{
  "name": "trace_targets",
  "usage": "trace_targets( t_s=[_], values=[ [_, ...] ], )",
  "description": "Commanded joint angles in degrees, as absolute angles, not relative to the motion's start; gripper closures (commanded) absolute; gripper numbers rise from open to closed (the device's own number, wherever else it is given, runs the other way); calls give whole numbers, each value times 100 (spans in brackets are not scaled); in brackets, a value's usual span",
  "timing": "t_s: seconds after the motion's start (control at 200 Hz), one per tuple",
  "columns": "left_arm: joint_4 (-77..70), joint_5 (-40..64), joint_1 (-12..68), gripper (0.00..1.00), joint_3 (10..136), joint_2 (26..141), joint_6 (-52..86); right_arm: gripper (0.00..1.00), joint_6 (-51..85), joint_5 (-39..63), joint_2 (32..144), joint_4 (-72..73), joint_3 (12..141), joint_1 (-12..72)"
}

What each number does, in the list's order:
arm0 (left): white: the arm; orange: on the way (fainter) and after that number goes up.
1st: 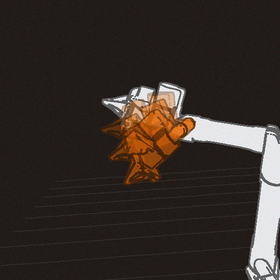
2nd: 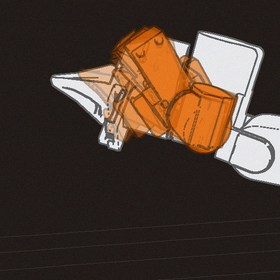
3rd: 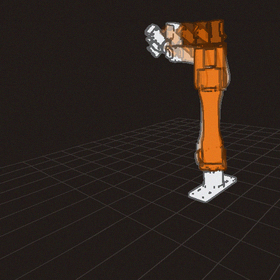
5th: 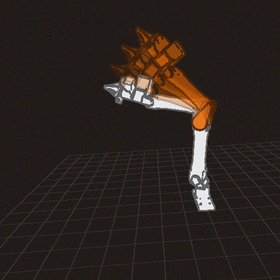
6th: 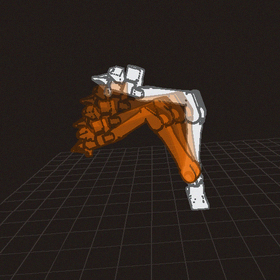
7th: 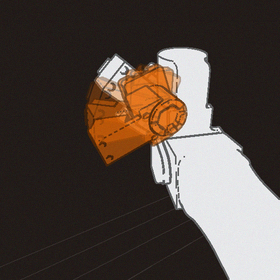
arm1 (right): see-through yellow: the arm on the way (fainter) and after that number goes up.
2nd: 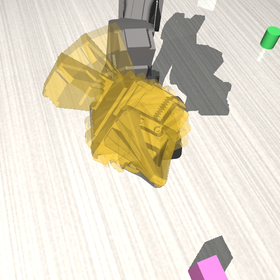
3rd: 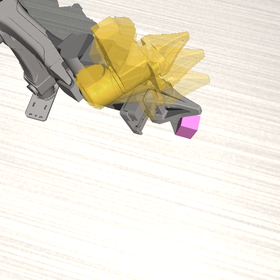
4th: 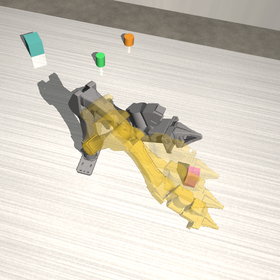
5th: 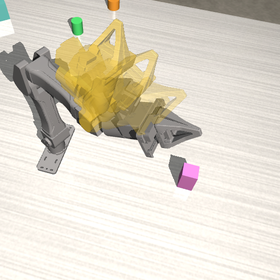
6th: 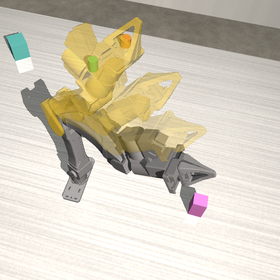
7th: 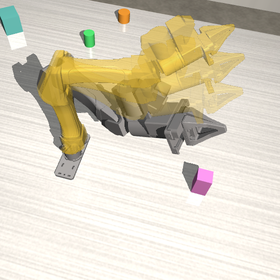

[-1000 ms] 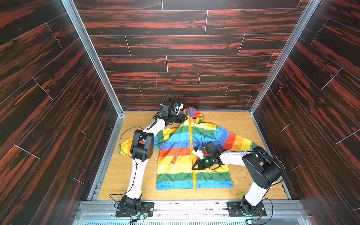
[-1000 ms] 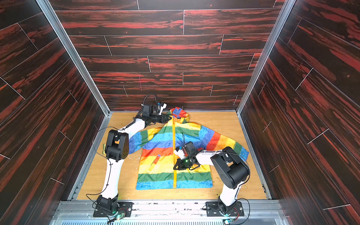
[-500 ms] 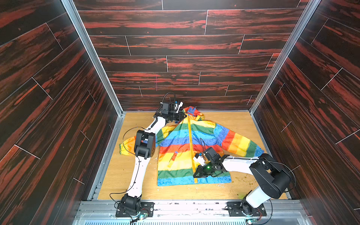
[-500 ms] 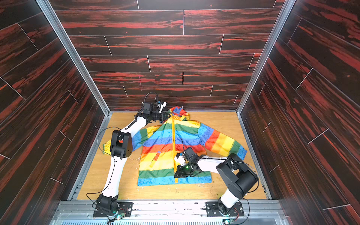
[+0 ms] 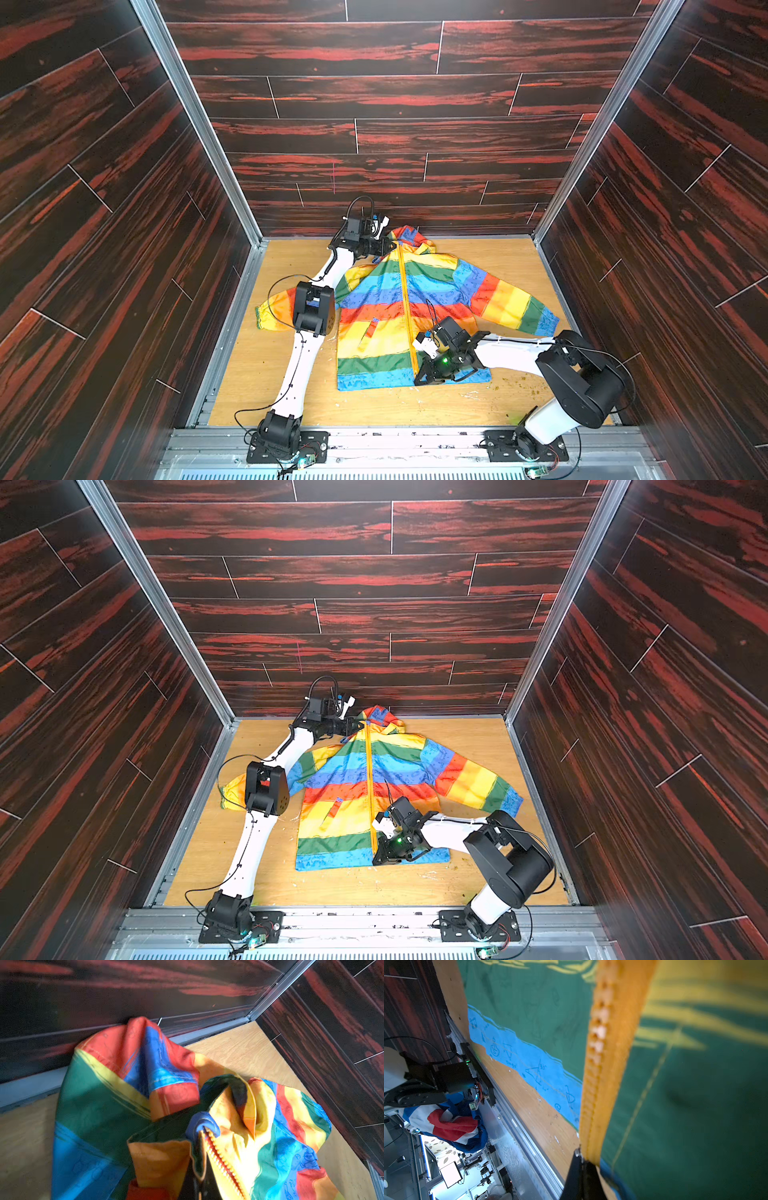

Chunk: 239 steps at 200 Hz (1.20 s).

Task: Unzip the jacket
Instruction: Unzip the zipper on the jacket.

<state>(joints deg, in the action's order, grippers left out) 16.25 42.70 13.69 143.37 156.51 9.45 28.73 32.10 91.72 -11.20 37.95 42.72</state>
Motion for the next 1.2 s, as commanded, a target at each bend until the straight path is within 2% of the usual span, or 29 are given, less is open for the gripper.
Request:
trace_targets(
  t_s=[0.0, 0.576, 0.912, 0.957, 1.012, 1.077, 1.117, 1.157, 1.192],
  values=[
    [1571, 4037, 1238, 100, 14571, 15642, 799, 100, 2977, 3331, 8999, -1536, 3632, 4371],
    [1529, 2955, 1208, 100, 14576, 15689, 1430, 100, 2883, 3320, 9110, -1869, 3665, 4377],
    [1255, 3669, 1214, 100, 14167, 15520, 1377, 100, 2851, 3022, 9038, -1843, 3772, 4368],
    [1183, 3637, 1224, 93, 13957, 15376, 1350, 100, 2887, 2939, 8980, -1784, 3804, 4368],
    [1071, 3533, 1243, 79, 13650, 15150, 1327, 100, 2877, 2941, 8944, -1748, 3848, 4368],
    [843, 3437, 1253, 56, 13338, 14904, 1400, 91, 2875, 2914, 8871, -1758, 3858, 4371],
    [845, 3366, 1243, 48, 13282, 14820, 1406, 83, 2868, 2897, 8827, -1788, 3858, 4368],
    [889, 3296, 1253, 33, 13267, 14756, 1400, 77, 2866, 2844, 8787, -1847, 3867, 4368],
    [928, 3218, 1256, 24, 13255, 14710, 1410, 72, 2887, 2839, 8746, -1862, 3859, 4368]
  ],
)
